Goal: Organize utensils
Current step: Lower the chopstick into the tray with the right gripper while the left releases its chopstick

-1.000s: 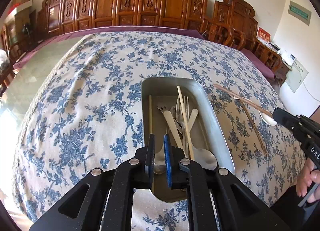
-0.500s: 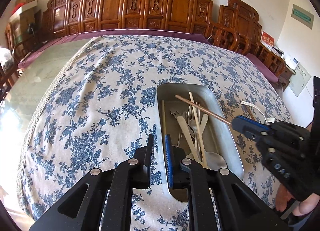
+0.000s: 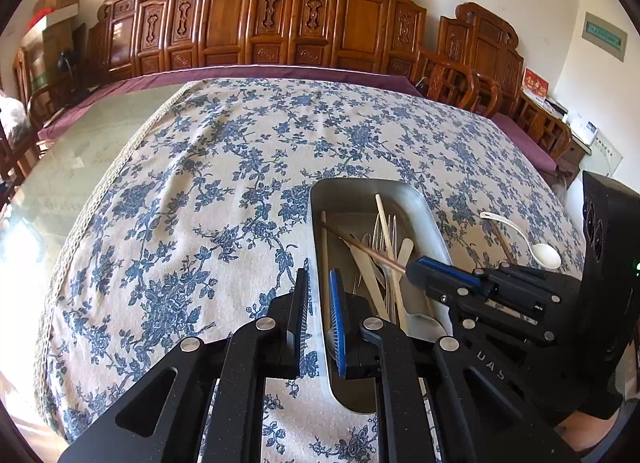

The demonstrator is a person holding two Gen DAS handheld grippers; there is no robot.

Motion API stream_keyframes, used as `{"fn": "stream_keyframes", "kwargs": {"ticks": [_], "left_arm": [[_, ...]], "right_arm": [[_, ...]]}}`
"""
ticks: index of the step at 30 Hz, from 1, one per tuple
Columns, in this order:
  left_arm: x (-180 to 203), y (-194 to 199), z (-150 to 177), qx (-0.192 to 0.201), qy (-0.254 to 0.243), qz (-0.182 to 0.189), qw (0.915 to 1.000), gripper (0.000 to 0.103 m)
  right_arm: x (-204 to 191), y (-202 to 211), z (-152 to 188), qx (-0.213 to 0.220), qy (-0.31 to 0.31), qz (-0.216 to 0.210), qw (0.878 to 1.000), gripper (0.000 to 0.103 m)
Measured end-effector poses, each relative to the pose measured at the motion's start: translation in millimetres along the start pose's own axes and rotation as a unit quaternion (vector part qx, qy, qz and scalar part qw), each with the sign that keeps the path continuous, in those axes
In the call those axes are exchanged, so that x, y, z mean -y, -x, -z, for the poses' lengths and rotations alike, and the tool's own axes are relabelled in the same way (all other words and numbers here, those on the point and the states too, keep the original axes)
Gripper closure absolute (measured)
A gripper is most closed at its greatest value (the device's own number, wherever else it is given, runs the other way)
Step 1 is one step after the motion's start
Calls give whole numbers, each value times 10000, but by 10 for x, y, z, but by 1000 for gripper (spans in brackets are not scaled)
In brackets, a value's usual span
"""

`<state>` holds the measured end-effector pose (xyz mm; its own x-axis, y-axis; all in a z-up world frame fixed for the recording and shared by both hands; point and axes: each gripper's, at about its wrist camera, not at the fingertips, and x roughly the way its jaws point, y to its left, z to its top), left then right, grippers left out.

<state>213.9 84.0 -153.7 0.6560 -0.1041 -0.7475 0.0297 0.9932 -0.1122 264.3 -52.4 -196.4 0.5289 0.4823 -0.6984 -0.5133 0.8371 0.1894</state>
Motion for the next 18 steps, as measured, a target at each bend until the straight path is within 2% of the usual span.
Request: {"fn": "stream_keyframes", "kwargs": {"ticks": [7,14,18], "left_arm": [[-1,4,-6,36,16,8,10000,94],[-4,24,-12,68,21,32,10000,93],[19,28,-15,66,-5,57,10000,93]], "right_arm": [[-44,-28,37,-120,-78,-188,9997,96],[58,146,15,36,-71,-56,10000,96],[307,376,-47,189,-58,161,9997,96]]}}
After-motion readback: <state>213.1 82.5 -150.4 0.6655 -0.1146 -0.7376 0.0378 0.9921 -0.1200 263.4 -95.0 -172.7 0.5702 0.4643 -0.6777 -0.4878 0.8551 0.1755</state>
